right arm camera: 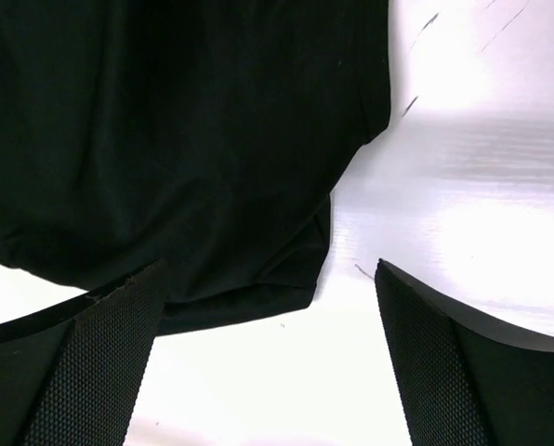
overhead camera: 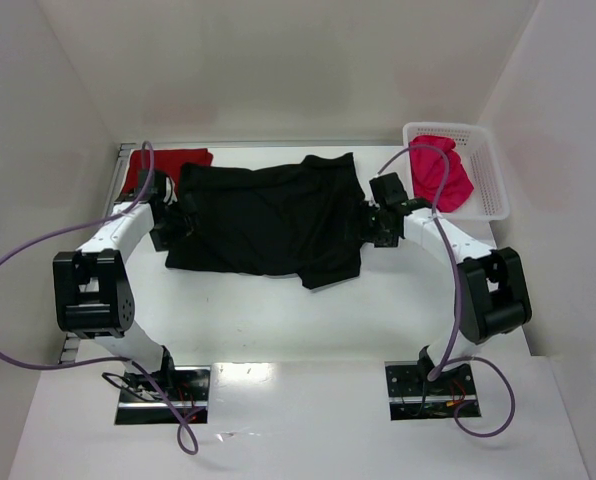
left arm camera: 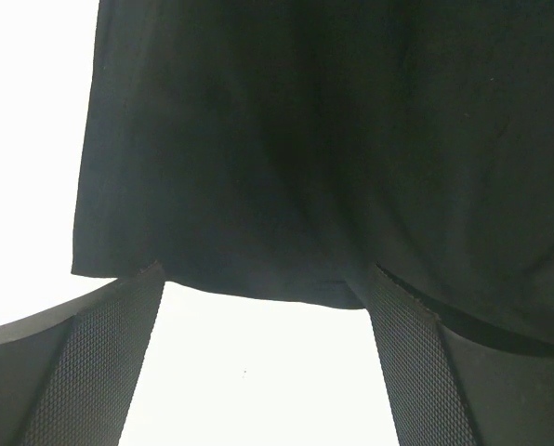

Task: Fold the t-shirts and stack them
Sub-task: Flatten out the tshirt

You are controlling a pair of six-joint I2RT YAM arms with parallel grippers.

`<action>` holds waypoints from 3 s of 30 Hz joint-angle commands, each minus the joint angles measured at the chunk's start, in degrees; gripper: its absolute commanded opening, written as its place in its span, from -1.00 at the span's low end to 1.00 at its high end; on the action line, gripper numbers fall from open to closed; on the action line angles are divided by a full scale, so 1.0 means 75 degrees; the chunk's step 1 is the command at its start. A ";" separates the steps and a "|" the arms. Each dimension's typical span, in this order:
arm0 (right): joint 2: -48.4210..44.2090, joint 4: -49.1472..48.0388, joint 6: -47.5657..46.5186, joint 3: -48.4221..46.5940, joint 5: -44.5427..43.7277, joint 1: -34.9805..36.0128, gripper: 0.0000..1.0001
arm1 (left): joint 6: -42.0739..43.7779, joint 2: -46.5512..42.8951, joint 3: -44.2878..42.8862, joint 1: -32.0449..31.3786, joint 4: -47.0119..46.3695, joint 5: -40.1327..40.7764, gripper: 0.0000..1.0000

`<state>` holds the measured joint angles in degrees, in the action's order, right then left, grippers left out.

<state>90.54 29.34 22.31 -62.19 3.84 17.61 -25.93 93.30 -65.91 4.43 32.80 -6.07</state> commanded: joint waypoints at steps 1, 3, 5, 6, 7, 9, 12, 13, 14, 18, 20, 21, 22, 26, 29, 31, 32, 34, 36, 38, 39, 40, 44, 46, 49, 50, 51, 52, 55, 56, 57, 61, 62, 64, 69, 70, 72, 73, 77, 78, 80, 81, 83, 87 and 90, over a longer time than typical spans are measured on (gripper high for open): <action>0.0127 0.0376 -0.0090 -0.0015 0.0309 0.0043 0.91 | -0.0152 0.0064 0.0139 0.0008 -0.0049 0.0035 0.92; 0.0232 0.0447 -0.0091 0.0054 0.0391 0.0043 0.88 | -0.0152 0.0146 0.0140 0.0008 -0.0119 0.0035 0.92; 0.0303 0.0447 -0.0173 0.0159 0.0461 0.0183 0.85 | -0.0082 0.0228 0.0140 0.0008 -0.0119 0.0035 0.90; 0.0395 0.0447 -0.0173 0.0241 0.0461 0.0184 0.82 | -0.0081 0.0228 0.0140 0.0008 -0.0119 0.0035 0.90; 0.0501 0.0447 -0.0173 0.0242 0.0461 0.0265 0.82 | -0.0081 0.0298 0.0140 0.0008 -0.0049 0.0035 0.90; 0.0595 0.0447 -0.0173 0.0242 0.0461 0.0360 0.82 | -0.0081 0.0299 0.0140 0.0008 -0.0049 0.0116 0.90; 0.0876 0.0330 -0.0079 0.0043 0.0461 0.0535 0.82 | -0.0081 0.0381 0.0140 0.0008 -0.0049 0.0117 0.87; 0.1063 0.0330 -0.0079 -0.0027 0.0368 0.0628 0.82 | -0.0081 0.0381 0.0140 0.0008 -0.0049 0.0210 0.87; 0.1134 0.0249 0.0002 -0.0097 0.0367 0.0629 0.80 | -0.0081 0.0450 0.0140 0.0008 -0.0049 0.0211 0.87; 0.1521 0.0119 0.0003 -0.0262 0.0087 0.0629 0.80 | -0.0081 0.0521 0.0140 0.0008 0.0115 0.0667 0.87; 0.1614 0.0119 0.0003 -0.0343 0.0086 0.0629 0.74 | -0.0081 0.0521 0.0140 0.0008 0.0209 0.0984 0.87; 0.1615 0.0026 0.0084 -0.0344 0.0086 0.0629 0.71 | -0.0081 0.0521 0.0140 0.0077 0.0209 0.1066 0.87; 0.1685 0.0025 0.0085 -0.0344 0.0086 0.0629 0.66 | -0.0081 0.0452 0.0140 0.0078 0.0209 0.1229 0.87; 0.1850 -0.0174 0.0236 -0.0437 0.0016 0.0629 0.43 | -0.0081 0.0451 0.0244 0.0218 0.0291 0.1581 0.87; 0.1920 -0.0244 0.0319 -0.0508 0.0016 0.0629 -0.02 | -0.0151 0.0451 0.0397 0.0300 0.0221 0.1582 0.82; 0.1781 -0.0244 0.0401 -0.0508 -0.0334 0.0629 -0.62 | -0.0152 0.0451 0.0397 0.0383 0.0151 0.1582 0.71; 0.1710 -0.0152 0.0471 -0.0659 -0.0440 0.0629 -0.75 | -0.0152 0.0451 0.0479 0.0383 0.0151 0.1513 0.63; 0.1325 0.0071 0.0471 -0.0812 -0.0720 0.0629 -0.86 | -0.0152 0.0451 0.0479 0.0452 0.0069 0.1396 0.35; 0.1007 0.0212 0.0471 -0.1070 -0.0921 0.0629 -0.90 | -0.0152 0.0451 0.0550 0.0453 -0.0013 0.1034 0.14; 0.0645 0.0504 0.0471 -0.1490 -0.0922 0.0560 -0.90 | -0.0070 0.0451 0.0550 0.0453 -0.0083 0.0798 -0.17; 0.0573 0.0622 0.0471 -0.1632 -0.0794 0.0559 -0.90 | 0.0000 0.0451 0.0550 0.0453 -0.0084 0.0681 -0.27; 0.0503 0.0820 0.0471 -0.1761 -0.0723 0.0478 -0.90 | 0.0001 0.0451 0.0550 0.0453 -0.0084 0.0448 -0.37; 0.0327 0.1266 0.0389 -0.2020 -0.0547 0.0477 -0.87 | 0.0188 0.0240 0.0714 0.0383 -0.0014 0.0070 -0.90; 0.0245 0.1489 0.0389 -0.2020 -0.0547 0.0477 -0.87 | 0.0188 0.0077 0.0621 0.0278 0.0301 0.0198 -1.00; -0.0106 0.1852 0.0470 -0.1775 -0.0640 0.0477 -0.89 | 0.0188 -0.0519 0.0620 -0.0015 0.0688 0.0562 -1.00; -0.0212 0.2004 0.0471 -0.1658 -0.0768 0.0477 -0.89 | 0.0188 -0.0649 0.0539 -0.0016 0.0806 0.0563 -1.00; -0.0341 0.2098 0.0471 -0.1552 -0.0665 0.0477 -0.89 | 0.0107 -0.0778 0.0538 -0.0120 0.0923 0.0563 -1.00; -0.0574 0.2262 0.0471 -0.1482 -0.0664 0.0477 -0.89 | 0.0037 -0.0907 0.0538 -0.0121 0.1156 0.0632 -1.00; -0.0903 0.2696 0.0623 -0.1223 -0.0523 0.0477 -0.92 | 0.0036 -0.1585 0.0362 -0.0192 0.1695 0.0633 -1.00; -0.0997 0.2801 0.0624 -0.1003 -0.0454 0.0477 -0.95 | -0.0034 -0.1716 0.0246 -0.0192 0.1825 0.0633 -1.00; -0.1091 0.2895 0.0624 -0.0931 -0.0453 0.0477 -0.97 | -0.0034 -0.1821 0.0175 -0.0192 0.1977 0.0633 -1.00; -0.1479 0.3457 0.0624 -0.0719 -0.0371 0.0477 -0.97 | -0.0105 -0.2360 0.0104 -0.0332 0.2808 0.0481 -1.00; -0.1583 0.3551 0.0624 -0.0615 -0.0290 0.0477 -0.97 | -0.0209 -0.2466 0.0104 -0.0530 0.2927 0.0481 -1.00; -0.1654 0.3704 0.0624 -0.0474 -0.0289 0.0477 -0.97 | -0.0409 -0.2746 0.0291 -0.0695 0.3103 0.0481 -1.00; -0.1691 0.3599 0.0624 -0.0237 -0.0019 0.0477 0.33 | -0.0491 -0.2468 0.0222 -0.0778 0.2788 0.0481 -0.80; -0.1690 0.3599 0.0624 -0.0343 0.0050 0.0477 0.57 | -0.0491 -0.2235 0.0222 -0.0859 0.2590 0.0481 -0.39; -0.1690 0.3204 0.0624 -0.0648 0.0051 0.0477 0.86 | -0.0491 -0.2011 0.0140 -0.0952 0.2192 0.0562 0.00; -0.1690 0.3062 0.0624 -0.0742 0.0051 0.0477 0.98 | -0.0410 -0.1755 0.0140 -0.0953 0.2050 0.0563 0.10; -0.1397 0.2101 0.0624 -0.1105 0.0262 0.0395 1.00 | -0.0292 -0.0980 -0.0129 -0.1024 0.1511 0.0820 0.44; -0.1292 0.1914 0.0624 -0.1106 0.0366 0.0395 1.00 | -0.0211 -0.0863 -0.0130 -0.1024 0.1382 0.0820 0.49; -0.0965 0.1468 0.0554 -0.1258 0.0297 0.0395 1.00 | -0.0210 -0.0523 -0.0363 -0.1024 0.1054 0.1007 0.59; -0.0859 0.1351 0.0472 -0.1258 0.0170 0.0395 1.00 | -0.0129 -0.0382 -0.0434 -0.1024 0.0902 0.1078 0.59; -0.0590 0.1046 0.0378 -0.1492 -0.0076 0.0395 1.00 | -0.0128 0.0121 -0.0516 -0.1024 0.0830 0.1277 0.61; -0.0168 0.0811 0.0132 -0.1866 -0.0452 0.0324 1.00 | -0.0128 0.0825 -0.0517 -0.1024 0.0737 0.1418 0.45; -0.0072 0.0717 0.0131 -0.2008 -0.0453 0.0242 1.00 | -0.0198 0.0826 -0.0166 -0.1024 0.0573 0.1418 0.33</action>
<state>89.69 39.13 24.67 -73.52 2.42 20.23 -27.51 99.77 -67.96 -3.20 38.39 3.40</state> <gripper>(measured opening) 0.999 0.672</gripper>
